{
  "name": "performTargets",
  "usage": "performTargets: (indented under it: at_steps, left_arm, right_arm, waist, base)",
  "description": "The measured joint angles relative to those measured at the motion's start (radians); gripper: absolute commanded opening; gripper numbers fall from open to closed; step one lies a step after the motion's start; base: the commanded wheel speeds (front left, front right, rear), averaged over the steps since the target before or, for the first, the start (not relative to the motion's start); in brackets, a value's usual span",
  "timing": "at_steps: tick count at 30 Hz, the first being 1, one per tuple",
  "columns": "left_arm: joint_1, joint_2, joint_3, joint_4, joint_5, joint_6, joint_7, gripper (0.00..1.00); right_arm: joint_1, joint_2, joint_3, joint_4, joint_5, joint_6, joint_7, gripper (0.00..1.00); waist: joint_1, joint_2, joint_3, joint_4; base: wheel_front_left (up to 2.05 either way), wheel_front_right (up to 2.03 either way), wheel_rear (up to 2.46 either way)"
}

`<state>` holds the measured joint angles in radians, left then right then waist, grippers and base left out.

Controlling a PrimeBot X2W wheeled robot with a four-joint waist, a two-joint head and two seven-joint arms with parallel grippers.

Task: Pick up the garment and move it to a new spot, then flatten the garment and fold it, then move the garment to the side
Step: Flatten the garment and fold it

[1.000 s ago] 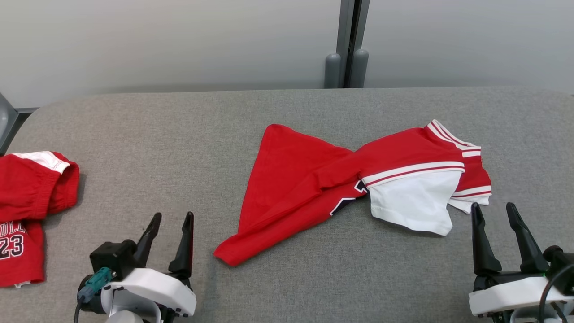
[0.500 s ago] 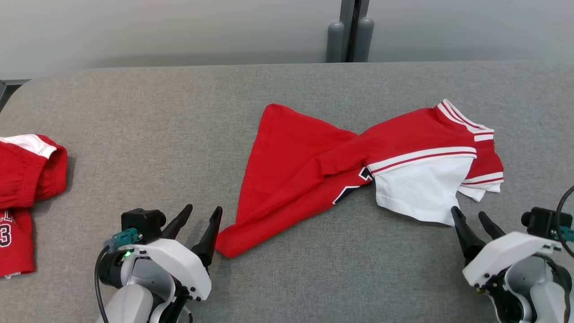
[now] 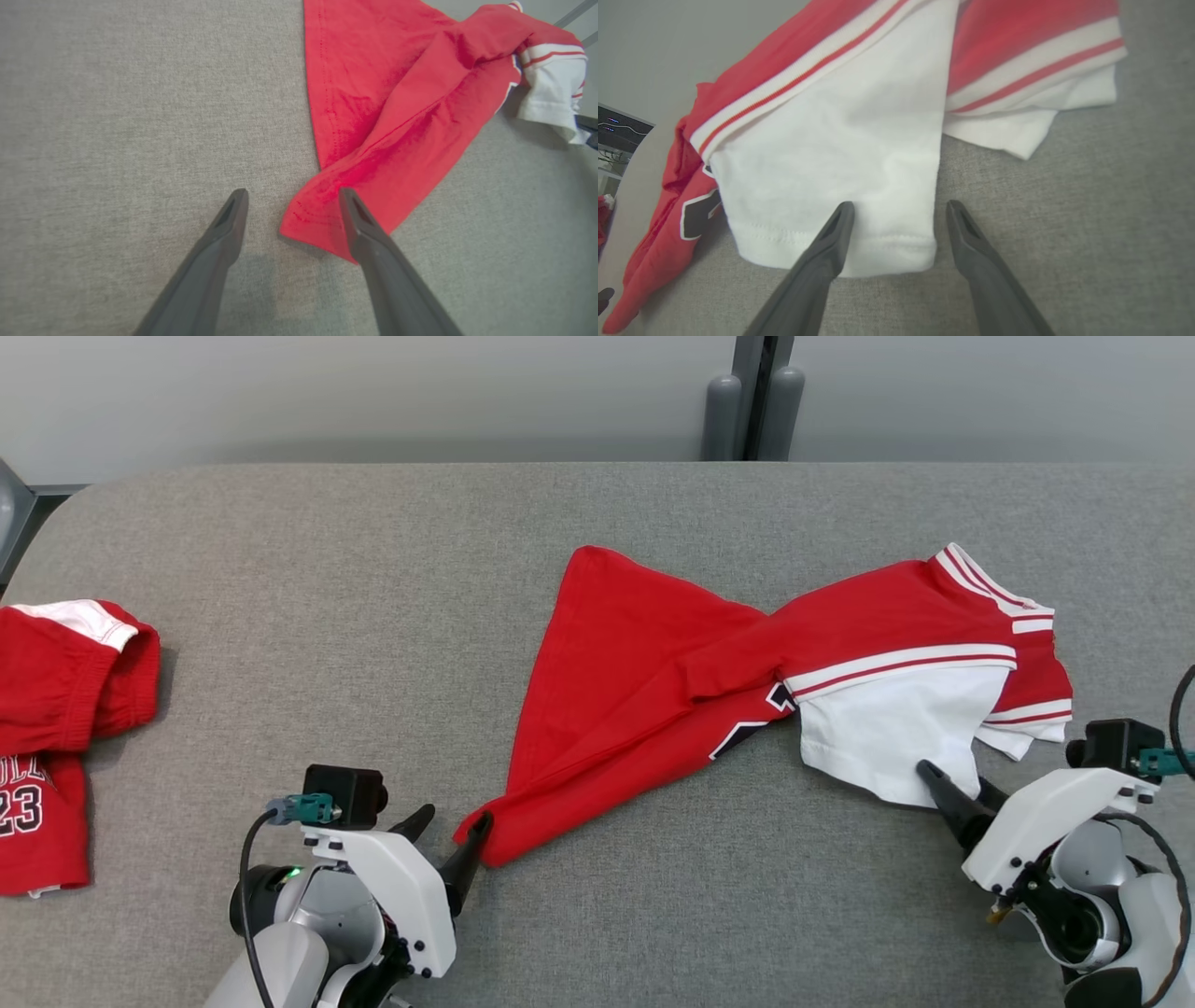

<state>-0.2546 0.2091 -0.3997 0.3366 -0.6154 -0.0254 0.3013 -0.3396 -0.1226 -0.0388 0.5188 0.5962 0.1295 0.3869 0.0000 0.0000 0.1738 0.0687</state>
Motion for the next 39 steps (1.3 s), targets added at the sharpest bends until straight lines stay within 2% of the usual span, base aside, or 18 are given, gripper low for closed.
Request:
performTargets:
  at_steps: [9, 11, 13, 14, 15, 17, 18, 19, 20, 21, 31, 39]
  left_arm:
    - [-0.015, 0.000, -0.026, 0.027, -0.013, -0.013, 0.058, 1.00]
    - [-0.026, 0.001, -0.029, 0.044, -0.013, -0.019, 0.059, 1.00]
    - [-0.034, -0.001, -0.035, 0.058, -0.021, -0.029, 0.064, 1.00]
    - [-0.039, -0.002, -0.040, 0.061, -0.021, -0.035, 0.068, 1.00]
    - [-0.042, -0.004, -0.043, 0.064, -0.024, -0.039, 0.071, 1.00]
    - [-0.046, -0.005, -0.046, 0.067, -0.028, -0.043, 0.072, 1.00]
    - [-0.047, -0.005, -0.047, 0.068, -0.029, -0.044, 0.071, 0.74]
    - [-0.049, -0.005, -0.048, 0.070, -0.029, -0.044, 0.067, 0.42]
    - [-0.053, -0.005, -0.049, 0.073, -0.029, -0.045, 0.067, 0.07]
    - [-0.056, -0.005, -0.051, 0.076, -0.029, -0.046, 0.066, 0.00]
    - [-0.056, 0.000, -0.050, 0.061, -0.011, -0.044, -0.012, 0.00]
    - [-0.020, 0.025, -0.032, -0.015, -0.002, -0.030, -0.075, 0.00]
  right_arm:
    - [-0.005, 0.002, 0.030, -0.003, 0.021, 0.000, 0.026, 1.00]
    - [-0.013, 0.002, 0.037, 0.003, 0.021, 0.000, 0.026, 0.87]
    - [-0.021, 0.002, 0.045, 0.007, 0.025, 0.000, 0.026, 0.62]
    - [-0.022, 0.003, 0.048, 0.008, 0.027, 0.000, 0.026, 0.60]
    - [-0.022, 0.003, 0.051, 0.009, 0.030, 0.000, 0.026, 0.50]
    - [-0.026, 0.004, 0.060, 0.011, 0.035, 0.000, 0.026, 0.42]
    - [-0.026, 0.004, 0.066, 0.012, 0.036, 0.000, 0.026, 0.28]
    - [-0.028, 0.004, 0.071, 0.013, 0.036, 0.000, 0.026, 0.05]
    - [-0.029, 0.004, 0.076, 0.014, 0.038, 0.000, 0.025, 0.00]
    - [-0.030, 0.005, 0.080, 0.016, 0.040, 0.000, 0.025, 0.00]
    - [-0.023, -0.010, 0.096, -0.002, 0.073, 0.000, -0.067, 0.00]
    - [0.041, -0.033, 0.065, -0.146, 0.106, 0.000, -0.204, 0.00]
  waist:
    - [0.0000, 0.0000, 0.021, -0.001]
    - [0.0000, 0.0000, 0.026, -0.003]
    - [0.0000, 0.0000, 0.030, -0.005]
    - [0.0000, 0.0000, 0.033, -0.006]
    - [0.0000, 0.0000, 0.035, -0.007]
    - [0.0000, 0.0000, 0.039, -0.008]
    - [0.0001, 0.0000, 0.040, -0.008]
    - [0.0000, 0.0000, 0.041, -0.008]
    - [0.0000, 0.0000, 0.041, -0.008]
    - [0.0000, 0.0000, 0.040, -0.008]
    - [0.0000, 0.0000, 0.005, -0.004]
    - [0.0000, 0.0000, -0.060, -0.005]
  base:
    - [0.00, 0.00, 0.00]
    - [0.00, 0.00, 0.00]
    - [0.00, 0.00, 0.00]
    - [0.00, 0.00, 0.00]
    - [0.00, 0.00, 0.00]
    - [0.00, 0.00, 0.00]
    - [0.00, 0.00, 0.00]
    - [0.00, 0.00, 0.00]
    - [0.00, 0.00, 0.00]
    - [0.00, 0.00, 0.00]
    - [0.00, 0.00, 0.00]
    - [0.00, 0.00, 0.00]
